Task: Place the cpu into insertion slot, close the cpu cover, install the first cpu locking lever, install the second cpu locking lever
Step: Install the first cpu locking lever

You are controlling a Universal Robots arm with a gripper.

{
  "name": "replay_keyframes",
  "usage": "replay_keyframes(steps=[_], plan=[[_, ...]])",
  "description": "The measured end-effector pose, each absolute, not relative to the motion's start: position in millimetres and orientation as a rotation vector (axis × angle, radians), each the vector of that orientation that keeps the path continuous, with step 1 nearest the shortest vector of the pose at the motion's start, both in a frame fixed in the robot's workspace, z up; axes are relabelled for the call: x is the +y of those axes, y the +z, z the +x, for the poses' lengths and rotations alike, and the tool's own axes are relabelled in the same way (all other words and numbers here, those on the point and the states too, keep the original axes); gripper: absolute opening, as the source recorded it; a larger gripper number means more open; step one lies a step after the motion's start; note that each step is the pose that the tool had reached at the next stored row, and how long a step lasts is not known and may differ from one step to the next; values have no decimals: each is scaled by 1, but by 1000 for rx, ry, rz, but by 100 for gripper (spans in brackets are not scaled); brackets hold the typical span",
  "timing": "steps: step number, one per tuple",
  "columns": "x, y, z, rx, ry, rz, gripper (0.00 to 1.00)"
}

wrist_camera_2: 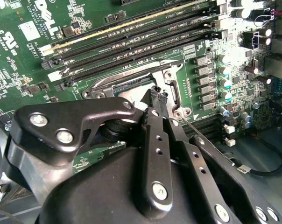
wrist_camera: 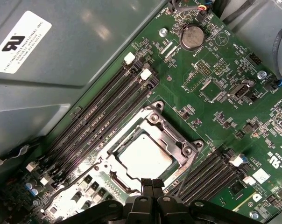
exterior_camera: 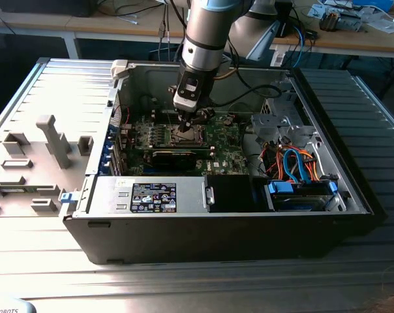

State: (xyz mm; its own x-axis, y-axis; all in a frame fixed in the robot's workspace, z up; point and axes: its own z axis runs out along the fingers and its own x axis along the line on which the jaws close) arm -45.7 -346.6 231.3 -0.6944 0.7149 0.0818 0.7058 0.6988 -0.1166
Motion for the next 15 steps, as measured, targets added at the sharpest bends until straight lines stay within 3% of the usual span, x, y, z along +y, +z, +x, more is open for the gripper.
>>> replay_keyframes(steps=[15], plan=[[-347,231,-46,-2802,118,-1126,11]])
